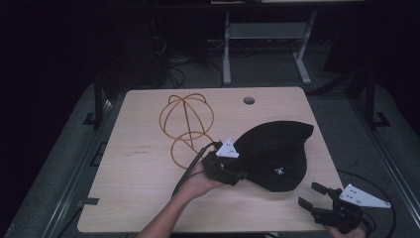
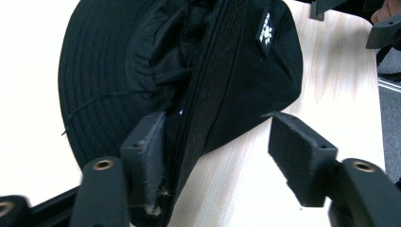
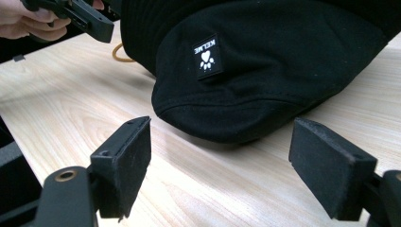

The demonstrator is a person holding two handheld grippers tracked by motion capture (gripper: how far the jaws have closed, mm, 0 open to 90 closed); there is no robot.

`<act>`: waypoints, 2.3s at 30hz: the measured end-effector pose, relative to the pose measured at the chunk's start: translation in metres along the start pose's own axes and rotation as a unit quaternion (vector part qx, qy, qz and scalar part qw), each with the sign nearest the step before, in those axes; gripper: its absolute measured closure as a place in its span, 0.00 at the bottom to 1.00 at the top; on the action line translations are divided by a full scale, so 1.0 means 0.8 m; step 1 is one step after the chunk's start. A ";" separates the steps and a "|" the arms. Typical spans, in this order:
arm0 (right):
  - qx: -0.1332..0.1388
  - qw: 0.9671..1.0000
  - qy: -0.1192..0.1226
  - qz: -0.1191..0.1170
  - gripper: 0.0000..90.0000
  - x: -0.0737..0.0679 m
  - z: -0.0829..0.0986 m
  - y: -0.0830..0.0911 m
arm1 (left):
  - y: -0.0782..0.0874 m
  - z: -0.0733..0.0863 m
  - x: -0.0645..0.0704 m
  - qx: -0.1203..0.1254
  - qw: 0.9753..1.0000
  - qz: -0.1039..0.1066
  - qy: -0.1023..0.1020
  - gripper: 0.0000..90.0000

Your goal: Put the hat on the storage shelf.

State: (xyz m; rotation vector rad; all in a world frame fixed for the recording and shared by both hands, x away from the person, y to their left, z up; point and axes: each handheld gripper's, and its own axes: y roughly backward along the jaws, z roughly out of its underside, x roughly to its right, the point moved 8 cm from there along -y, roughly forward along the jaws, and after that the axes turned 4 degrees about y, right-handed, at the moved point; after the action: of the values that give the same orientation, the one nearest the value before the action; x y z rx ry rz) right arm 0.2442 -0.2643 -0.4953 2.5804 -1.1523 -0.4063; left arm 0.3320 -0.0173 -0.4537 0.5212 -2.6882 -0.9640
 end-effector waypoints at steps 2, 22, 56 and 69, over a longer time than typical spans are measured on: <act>0.002 1.000 -0.002 -0.001 0.24 0.001 0.000 0.000 | -0.002 -0.004 0.002 0.000 1.000 0.002 -0.002 0.44; 0.000 1.000 -0.013 0.003 0.24 0.006 0.005 0.001 | -0.015 -0.012 0.012 -0.016 0.999 0.012 -0.046 0.90; 0.049 0.991 -0.120 0.010 0.22 0.023 -0.007 -0.009 | 0.016 -0.057 0.020 0.083 0.996 0.041 0.017 0.95; 0.051 0.975 -0.216 -0.010 0.24 0.039 -0.012 -0.036 | 0.020 -0.059 0.021 0.092 0.995 0.046 0.018 0.95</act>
State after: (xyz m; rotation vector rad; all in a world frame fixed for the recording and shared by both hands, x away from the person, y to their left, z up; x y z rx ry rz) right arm 0.2873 -0.2680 -0.5013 2.6709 -1.3098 -0.9738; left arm 0.3288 -0.0395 -0.4061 0.4392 -2.7571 -0.6812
